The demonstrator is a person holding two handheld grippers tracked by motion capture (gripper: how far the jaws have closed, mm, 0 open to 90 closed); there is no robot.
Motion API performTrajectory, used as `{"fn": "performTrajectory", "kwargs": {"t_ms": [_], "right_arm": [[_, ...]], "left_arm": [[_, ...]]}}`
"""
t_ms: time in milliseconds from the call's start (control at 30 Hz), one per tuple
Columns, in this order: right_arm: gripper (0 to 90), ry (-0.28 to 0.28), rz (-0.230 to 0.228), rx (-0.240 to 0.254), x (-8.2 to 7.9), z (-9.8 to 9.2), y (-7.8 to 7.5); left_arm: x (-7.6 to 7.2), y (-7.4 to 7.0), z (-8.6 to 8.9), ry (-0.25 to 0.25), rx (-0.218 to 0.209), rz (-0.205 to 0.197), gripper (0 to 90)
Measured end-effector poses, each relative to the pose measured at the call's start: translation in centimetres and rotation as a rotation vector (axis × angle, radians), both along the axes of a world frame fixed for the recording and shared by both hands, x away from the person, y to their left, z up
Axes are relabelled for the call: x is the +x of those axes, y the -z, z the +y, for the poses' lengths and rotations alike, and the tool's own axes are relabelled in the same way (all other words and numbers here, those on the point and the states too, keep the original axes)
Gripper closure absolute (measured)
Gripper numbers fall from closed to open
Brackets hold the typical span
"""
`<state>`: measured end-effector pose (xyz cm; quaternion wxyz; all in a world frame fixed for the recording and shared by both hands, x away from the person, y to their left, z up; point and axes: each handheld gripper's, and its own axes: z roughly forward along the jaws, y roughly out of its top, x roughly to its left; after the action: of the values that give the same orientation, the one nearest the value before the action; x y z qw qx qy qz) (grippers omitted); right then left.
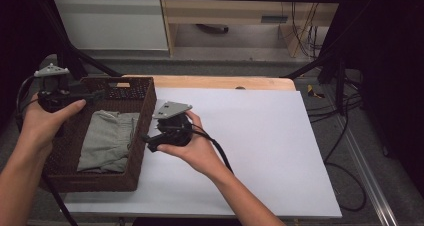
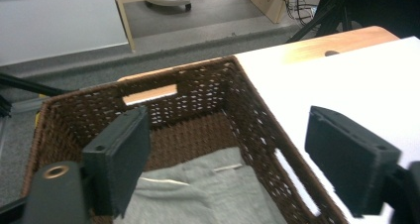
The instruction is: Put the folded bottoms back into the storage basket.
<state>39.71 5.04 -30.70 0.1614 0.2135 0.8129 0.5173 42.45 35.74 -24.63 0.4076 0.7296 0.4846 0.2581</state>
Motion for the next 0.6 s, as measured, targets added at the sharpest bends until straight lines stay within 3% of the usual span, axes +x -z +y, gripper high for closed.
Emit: {"fn": "performTrajectory", "kwargs": {"t_ms": [133,233,400,600], "right_arm": [[8.2,0.054,-0.003,0.0,1.0,-2.0,0.1],[7.6,0.082,0.022,0.004,1.7,-3.3,0.1],[7.0,0.079,0.034,0.016,2.2,-5.1,0.2],[7.1,0.081,0.047,0.027,2.3,-7.3,0.3]], "left_arm": [[-1.8,0.9,-1.0,0.008,-0.023,-0.009,12.8],[-3.1,1.7,-1.9,0.025,-0.036,-0.013,10.8],[-4.9,3.2,-3.8,0.074,-0.021,-0.008,8.2],[-6.6,4.3,-5.6,0.121,-0.058,-0.025,6.8]]}}
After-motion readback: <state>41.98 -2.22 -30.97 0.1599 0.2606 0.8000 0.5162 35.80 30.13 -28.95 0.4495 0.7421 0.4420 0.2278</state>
